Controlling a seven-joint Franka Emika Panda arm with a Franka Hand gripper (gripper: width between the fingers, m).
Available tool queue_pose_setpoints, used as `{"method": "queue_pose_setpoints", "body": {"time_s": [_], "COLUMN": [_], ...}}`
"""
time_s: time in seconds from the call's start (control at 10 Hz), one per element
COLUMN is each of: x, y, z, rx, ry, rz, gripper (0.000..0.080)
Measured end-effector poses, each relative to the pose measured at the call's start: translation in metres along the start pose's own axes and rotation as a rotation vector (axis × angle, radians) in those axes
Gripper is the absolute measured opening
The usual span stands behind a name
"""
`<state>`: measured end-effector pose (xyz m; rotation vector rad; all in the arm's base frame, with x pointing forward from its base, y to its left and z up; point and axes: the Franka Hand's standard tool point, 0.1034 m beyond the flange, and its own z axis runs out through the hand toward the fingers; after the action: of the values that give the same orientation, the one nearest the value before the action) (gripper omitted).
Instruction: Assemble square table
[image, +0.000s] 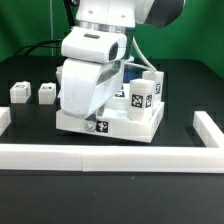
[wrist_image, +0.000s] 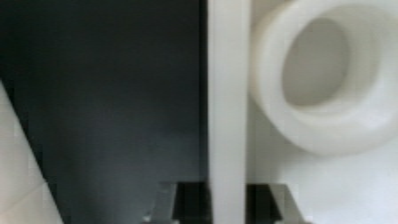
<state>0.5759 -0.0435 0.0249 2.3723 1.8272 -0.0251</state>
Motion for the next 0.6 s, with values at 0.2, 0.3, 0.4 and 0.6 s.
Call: {"method": "queue_pose_setpoints", "body": {"time_s": [0.2,0.3,0.4,0.6], "x": [0.017,0.029,0.04,0.039], "y": [0.012,0.02,0.023,0.022], "z": [0.002,0.003,0.003,0.004], "rx": [-0.024,-0.035,-0.036,-0.039], "ry": [-0.018,-0.027,-0.032,-0.039], "rz": [-0.27,-0.395,-0.509,-0.623], "gripper": [0.0063,0.0063,0.0063,0.0063]}}
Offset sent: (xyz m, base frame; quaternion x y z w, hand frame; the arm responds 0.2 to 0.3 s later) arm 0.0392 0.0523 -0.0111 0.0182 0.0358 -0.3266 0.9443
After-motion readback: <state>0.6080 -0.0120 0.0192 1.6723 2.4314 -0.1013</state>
